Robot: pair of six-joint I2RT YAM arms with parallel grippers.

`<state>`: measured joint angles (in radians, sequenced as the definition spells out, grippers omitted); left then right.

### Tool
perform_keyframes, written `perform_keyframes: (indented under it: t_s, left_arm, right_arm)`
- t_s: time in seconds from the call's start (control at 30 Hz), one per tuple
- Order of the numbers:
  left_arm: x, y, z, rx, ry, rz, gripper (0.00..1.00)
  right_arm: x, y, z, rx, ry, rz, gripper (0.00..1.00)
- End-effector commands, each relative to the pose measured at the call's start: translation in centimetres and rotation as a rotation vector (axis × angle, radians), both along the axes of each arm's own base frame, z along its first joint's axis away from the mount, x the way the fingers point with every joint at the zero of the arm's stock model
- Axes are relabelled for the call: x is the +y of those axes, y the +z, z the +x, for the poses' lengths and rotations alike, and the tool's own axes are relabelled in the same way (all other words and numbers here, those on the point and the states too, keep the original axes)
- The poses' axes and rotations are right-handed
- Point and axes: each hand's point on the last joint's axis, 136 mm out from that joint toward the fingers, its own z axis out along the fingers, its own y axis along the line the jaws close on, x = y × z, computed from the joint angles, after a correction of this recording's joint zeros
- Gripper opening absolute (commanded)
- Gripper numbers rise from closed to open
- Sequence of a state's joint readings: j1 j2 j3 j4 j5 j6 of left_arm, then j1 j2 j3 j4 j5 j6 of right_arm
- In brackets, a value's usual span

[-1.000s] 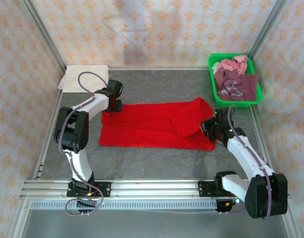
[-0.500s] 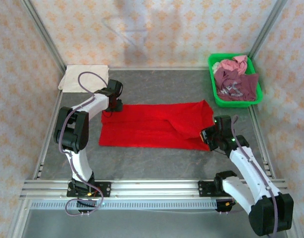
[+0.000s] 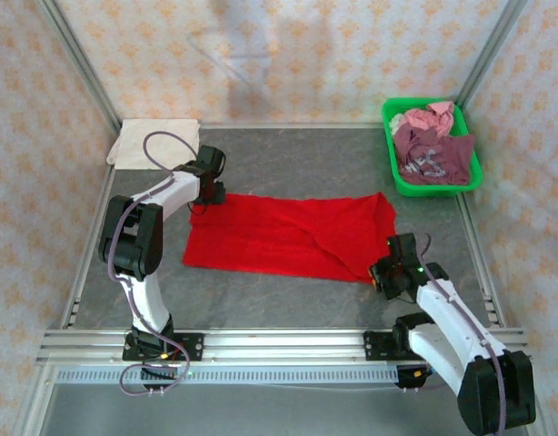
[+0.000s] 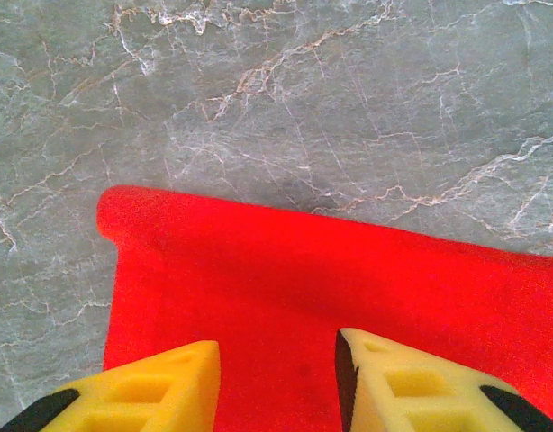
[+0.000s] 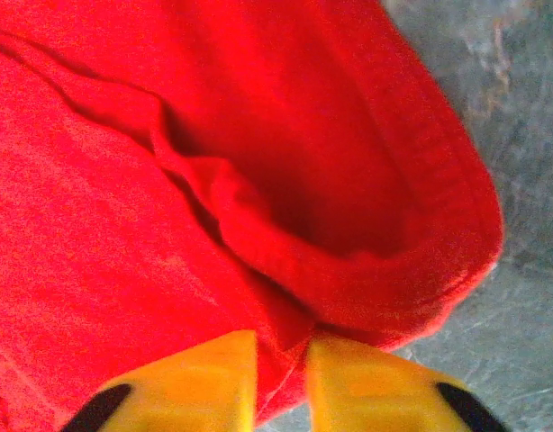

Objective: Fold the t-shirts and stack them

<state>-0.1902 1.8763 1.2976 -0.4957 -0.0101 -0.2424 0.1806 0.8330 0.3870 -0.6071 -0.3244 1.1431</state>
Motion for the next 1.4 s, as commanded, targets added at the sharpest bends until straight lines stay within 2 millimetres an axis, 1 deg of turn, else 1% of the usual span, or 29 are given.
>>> perform_keyframes:
  t_s: [0.0,0.1,0.17,0.23,0.27,0.33,0.4,0.43,0.47,0.57,0.67,0.77,0.8,0.9,0.97,1.07,1.17,1.23,1.3,1.37]
  left_arm:
    - [-0.5,-0.6,0.0,0.003,0.01,-0.011,0.39]
    - [-0.5,-0.5,-0.1,0.004,0.012,-0.012,0.39]
    - [-0.5,-0.5,-0.1,0.003,0.012,-0.013,0.39]
    - [-0.5,-0.3,-0.1,0.006,0.009,-0.013,0.39]
    - [-0.6,-0.2,0.0,0.004,0.004,-0.015,0.39]
    - [-0.9,-0.1,0.2,0.006,-0.007,-0.025,0.39]
    - [-1.1,0.1,0.6,0.01,-0.015,-0.028,0.39]
    - [-1.1,-0.7,0.6,0.032,-0.015,-0.024,0.39]
    - [-1.2,-0.8,0.8,0.036,-0.015,-0.027,0.39]
    - [-1.4,-0.5,0.9,0.03,-0.019,-0.04,0.39]
    - [-1.3,-0.2,0.6,0.025,-0.015,-0.042,0.39]
    - [-1.6,-0.7,0.1,0.042,-0.022,-0.059,0.39]
    - [-1.7,-0.8,-0.1,0.046,-0.022,-0.063,0.39]
    - [-1.9,-1.3,-0.3,0.052,-0.03,-0.064,0.39]
    - [-1.7,-1.5,-0.4,0.058,-0.029,-0.052,0.39]
    - [-1.6,-2.5,-0.8,0.097,-0.024,-0.053,0.4]
    - [-1.4,-3.2,-1.3,0.121,-0.011,-0.066,0.4]
    - [-1.0,-3.6,-1.9,0.145,0.015,-0.074,0.4]
    - [-0.8,-4.2,-3.1,0.172,0.043,-0.108,0.4]
    - [-0.5,-5.1,-5.0,0.212,0.073,-0.135,0.4]
  right_arm:
    - [-1.8,3.4,1.8,-0.093,0.038,-0.145,0.29]
    - [-2.5,6.0,3.2,-0.142,0.135,-0.253,0.34]
    - [-2.7,7.3,4.2,-0.171,0.222,-0.34,0.34]
    - [-3.0,8.6,5.1,-0.178,0.274,-0.427,0.34]
    - [-2.5,9.3,6.1,-0.207,0.308,-0.45,0.31]
    - [-1.1,9.8,8.1,-0.241,0.382,-0.458,0.3]
    - [-0.2,9.2,9.9,-0.187,0.445,-0.467,0.3]
    - [0.1,8.6,10.6,-0.15,0.482,-0.489,0.3]
    - [0.5,8.2,11.4,-0.115,0.523,-0.511,0.3]
    - [3.1,6.8,13.6,-0.095,0.658,-0.516,0.3]
    - [5.3,5.2,15.1,-0.076,0.733,-0.476,0.3]
    - [7.8,3.7,16.4,-0.09,0.776,-0.395,0.3]
    - [8.4,3.0,16.8,-0.088,0.784,-0.38,0.3]
    - [8.9,0.8,17.9,-0.035,0.784,-0.371,0.29]
    - [8.8,-0.5,18.6,0.001,0.771,-0.384,0.28]
    - [8.9,-2.2,19.3,0.044,0.753,-0.389,0.27]
    - [9.4,-3.0,20.7,0.037,0.74,-0.39,0.27]
    - [10.3,-3.2,22.1,0.01,0.741,-0.373,0.27]
    - [11.6,-3.2,24.1,-0.05,0.748,-0.345,0.27]
    - [13.5,-3.0,26.4,-0.119,0.782,-0.306,0.25]
